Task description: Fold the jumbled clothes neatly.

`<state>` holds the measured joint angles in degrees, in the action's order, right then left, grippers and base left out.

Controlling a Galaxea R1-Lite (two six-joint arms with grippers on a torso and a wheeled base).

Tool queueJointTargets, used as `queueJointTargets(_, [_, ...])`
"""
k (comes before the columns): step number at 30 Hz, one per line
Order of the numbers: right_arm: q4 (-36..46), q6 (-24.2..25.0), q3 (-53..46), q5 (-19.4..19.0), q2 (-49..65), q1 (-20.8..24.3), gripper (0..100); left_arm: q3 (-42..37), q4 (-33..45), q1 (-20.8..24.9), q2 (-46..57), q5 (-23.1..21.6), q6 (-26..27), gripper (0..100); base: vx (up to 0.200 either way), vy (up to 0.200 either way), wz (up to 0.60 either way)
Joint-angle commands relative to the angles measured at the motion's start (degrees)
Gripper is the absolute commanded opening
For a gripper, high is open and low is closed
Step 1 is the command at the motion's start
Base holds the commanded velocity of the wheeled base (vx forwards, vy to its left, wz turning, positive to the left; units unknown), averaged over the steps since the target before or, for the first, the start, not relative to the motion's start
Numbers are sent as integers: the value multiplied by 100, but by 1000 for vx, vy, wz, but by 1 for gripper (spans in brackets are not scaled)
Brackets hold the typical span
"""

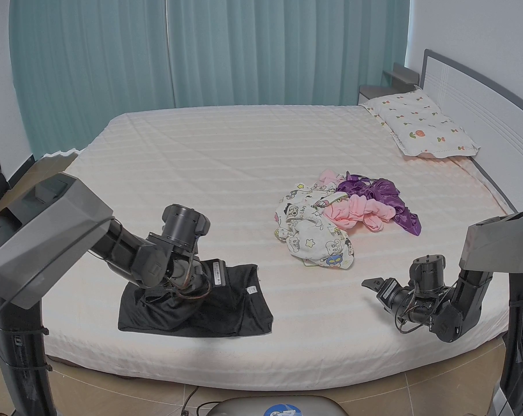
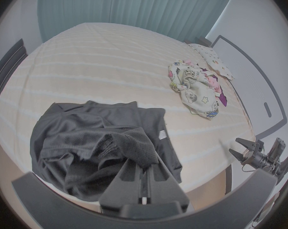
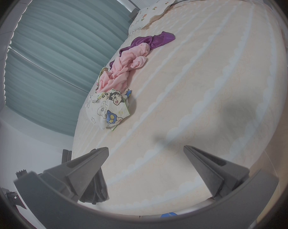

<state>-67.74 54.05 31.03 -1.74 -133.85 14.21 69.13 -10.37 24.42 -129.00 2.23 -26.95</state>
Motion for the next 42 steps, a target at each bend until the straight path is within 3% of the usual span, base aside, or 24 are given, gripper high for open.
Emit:
queueJointTargets(1, [-2, 0, 0, -1, -9, 2, 100, 390, 9, 125, -582, 313, -38, 0, 0, 0, 0])
queueJointTargets(7, [-2, 0, 0, -1, -27, 11, 100, 593, 9, 309, -820, 392, -267, 0, 0, 0, 0])
queueJointTargets(8, [-2, 0, 0, -1, -27, 11, 100, 637, 9, 336, -837, 392, -346, 100, 0, 0, 0])
queueJointTargets(17, [-2, 0, -9, -1, -27, 2, 100, 628, -158, 494, -538, 208, -926, 100, 0, 0, 0])
queueJointTargets(25, [-2, 0, -9, -1, -36, 11, 100, 434, -290, 344, 235, -610, -1928, 100, 0, 0, 0])
queueJointTargets(26, [-2, 0, -9, -1, -27, 11, 100, 364, -281, 318, 402, -865, -2165, 100, 0, 0, 0])
queueJointTargets(28, [-2, 0, -9, -1, -27, 11, 100, 355, -281, 300, 420, -891, -2183, 100, 0, 0, 0])
queueJointTargets(35, [-2, 0, -18, -1, -27, 11, 100, -242, -272, -245, 437, -865, -2016, 100, 0, 0, 0])
queueJointTargets(42, [-2, -9, 9, 7, -9, 64, 100, -919, -369, -1159, 446, -953, -2086, 100, 0, 0, 0])
